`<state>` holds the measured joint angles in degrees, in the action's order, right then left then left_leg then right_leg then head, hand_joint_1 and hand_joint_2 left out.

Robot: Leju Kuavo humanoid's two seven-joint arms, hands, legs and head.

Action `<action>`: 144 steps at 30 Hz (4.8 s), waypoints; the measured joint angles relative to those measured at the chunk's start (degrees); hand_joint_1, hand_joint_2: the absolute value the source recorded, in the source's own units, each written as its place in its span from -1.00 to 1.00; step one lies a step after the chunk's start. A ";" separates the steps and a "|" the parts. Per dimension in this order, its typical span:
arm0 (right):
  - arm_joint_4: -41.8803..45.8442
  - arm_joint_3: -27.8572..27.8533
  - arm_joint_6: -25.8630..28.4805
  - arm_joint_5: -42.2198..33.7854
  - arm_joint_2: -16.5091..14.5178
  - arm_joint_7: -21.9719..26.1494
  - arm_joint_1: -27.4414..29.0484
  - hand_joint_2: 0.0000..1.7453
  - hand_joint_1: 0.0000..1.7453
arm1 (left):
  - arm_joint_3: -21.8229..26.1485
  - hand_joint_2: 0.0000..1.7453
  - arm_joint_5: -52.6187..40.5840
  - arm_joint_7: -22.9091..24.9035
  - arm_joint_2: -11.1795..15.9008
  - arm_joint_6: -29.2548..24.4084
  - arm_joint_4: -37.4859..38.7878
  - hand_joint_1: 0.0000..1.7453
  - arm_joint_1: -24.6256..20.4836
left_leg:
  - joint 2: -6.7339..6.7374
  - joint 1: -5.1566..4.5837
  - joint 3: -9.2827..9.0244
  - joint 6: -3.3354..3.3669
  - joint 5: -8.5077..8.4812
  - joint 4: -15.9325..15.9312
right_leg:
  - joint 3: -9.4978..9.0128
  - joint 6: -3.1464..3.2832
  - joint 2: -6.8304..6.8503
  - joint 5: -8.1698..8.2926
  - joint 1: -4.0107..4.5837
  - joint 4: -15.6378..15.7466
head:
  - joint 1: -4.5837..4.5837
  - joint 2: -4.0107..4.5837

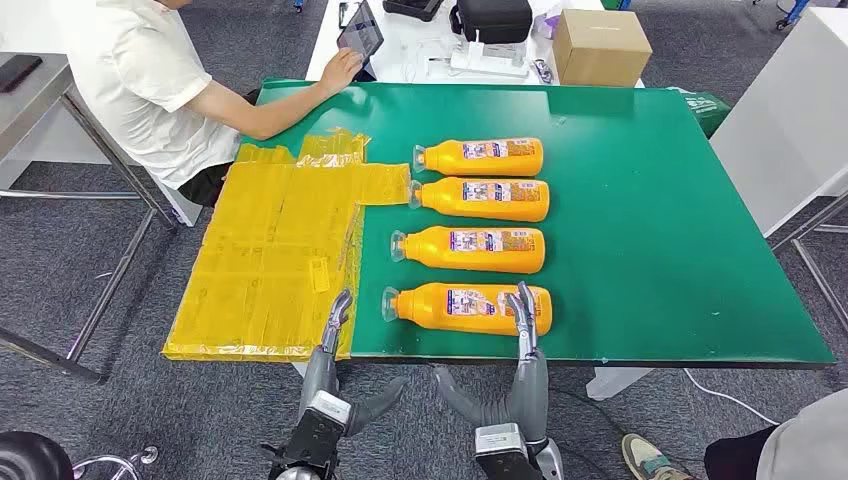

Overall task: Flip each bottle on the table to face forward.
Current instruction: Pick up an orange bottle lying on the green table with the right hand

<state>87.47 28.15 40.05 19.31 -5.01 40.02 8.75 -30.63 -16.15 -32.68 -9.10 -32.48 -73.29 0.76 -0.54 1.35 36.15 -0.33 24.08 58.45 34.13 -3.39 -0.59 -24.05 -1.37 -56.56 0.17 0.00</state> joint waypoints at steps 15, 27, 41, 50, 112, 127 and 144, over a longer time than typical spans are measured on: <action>-3.60 0.87 -0.87 -2.38 0.77 0.00 -4.60 1.00 -1.00 | 2.29 1.00 -2.90 1.31 -0.48 0.29 0.00 -1.00 -2.37 | 0.00 0.00 -0.02 0.02 -0.03 0.00 | -0.01 0.00 0.00 0.01 0.00 -0.01 | 0.00 0.00; -11.62 -2.64 -2.70 10.11 1.30 -1.73 -7.80 0.50 -1.00 | 2.61 1.00 -0.63 0.68 -1.00 4.85 0.33 -1.00 -4.09 | 0.00 -0.01 0.00 0.02 -0.02 0.00 | 0.00 -0.01 0.00 0.02 0.00 -0.01 | 0.01 0.00; -27.19 -8.43 -1.97 29.40 5.78 -14.40 -15.73 1.00 -1.00 | 3.03 1.00 1.51 -1.36 -1.32 5.94 1.76 -1.00 -4.51 | -0.01 -0.01 0.02 0.03 -0.02 0.02 | 0.00 -0.02 0.00 0.02 0.00 -0.01 | -0.01 0.00; -29.34 -8.16 -1.53 40.99 7.94 -22.83 -17.23 1.00 -1.00 | 3.16 1.00 1.77 -1.35 -1.34 5.80 1.74 -1.00 -4.51 | -0.01 -0.01 0.02 0.03 -0.03 0.02 | -0.01 -0.02 0.00 0.02 -0.01 -0.01 | 0.01 0.00; -41.08 -9.05 -7.79 50.64 7.95 -37.07 -25.48 1.00 1.00 | 3.56 1.00 -0.04 0.55 -1.96 4.57 -0.36 -1.00 -3.34 | -0.01 -0.01 -0.17 0.03 -0.03 0.02 | -0.19 -0.02 0.00 0.03 0.00 0.00 | 0.00 0.00; -36.06 -11.40 -13.43 18.81 5.48 -14.67 -21.06 1.00 0.95 | 5.65 1.00 28.46 2.91 -2.11 23.29 -3.81 -1.00 -0.41 | 0.04 0.01 -0.26 0.01 0.01 0.02 | -0.21 -0.01 -0.04 0.02 0.02 0.00 | 0.00 0.00; -19.42 -12.02 -8.71 3.26 0.03 -4.96 -10.07 1.00 0.69 | 7.34 1.00 34.55 2.90 -1.27 14.53 -3.61 -1.00 1.80 | 0.00 0.00 -0.06 0.01 0.00 0.01 | -0.07 -0.01 -0.01 0.00 0.01 -0.01 | 0.00 0.00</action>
<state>68.06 16.13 31.34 22.57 -4.98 35.06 -1.32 -23.29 18.40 -29.78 -10.38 -17.95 -76.89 2.56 -0.54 1.35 36.09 -0.32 24.08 58.46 34.06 -3.40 -0.60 -24.05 -1.36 -56.57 0.17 0.00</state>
